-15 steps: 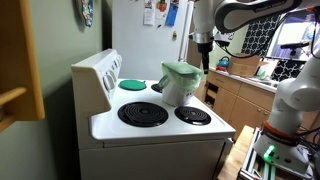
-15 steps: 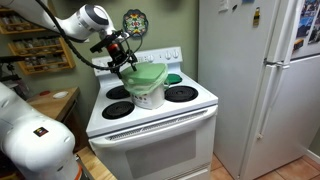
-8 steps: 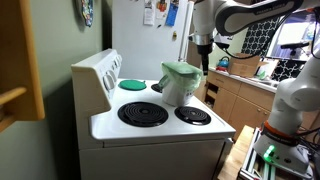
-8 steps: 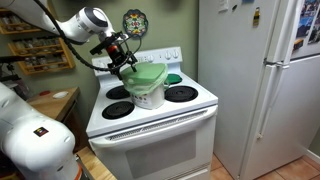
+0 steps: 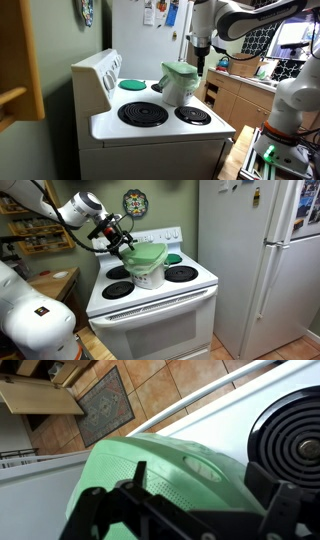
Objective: Open the waste bin lid
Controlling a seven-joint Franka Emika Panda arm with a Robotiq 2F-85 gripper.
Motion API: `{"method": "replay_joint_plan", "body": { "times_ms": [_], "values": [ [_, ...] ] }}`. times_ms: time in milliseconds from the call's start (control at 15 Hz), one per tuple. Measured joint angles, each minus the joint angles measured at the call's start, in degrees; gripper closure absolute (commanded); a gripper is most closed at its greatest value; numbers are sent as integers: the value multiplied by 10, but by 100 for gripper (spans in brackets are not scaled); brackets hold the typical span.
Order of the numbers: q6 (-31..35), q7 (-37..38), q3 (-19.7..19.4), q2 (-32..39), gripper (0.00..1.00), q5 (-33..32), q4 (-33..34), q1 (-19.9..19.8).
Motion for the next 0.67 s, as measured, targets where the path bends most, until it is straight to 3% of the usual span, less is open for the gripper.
{"method": "replay_joint_plan", "body": {
  "times_ms": [267, 667],
  "values": [
    [13, 12, 7, -19, 0, -3, -25, 13],
    [87, -43, 2, -46, 0, -55, -86, 20]
  ]
}}
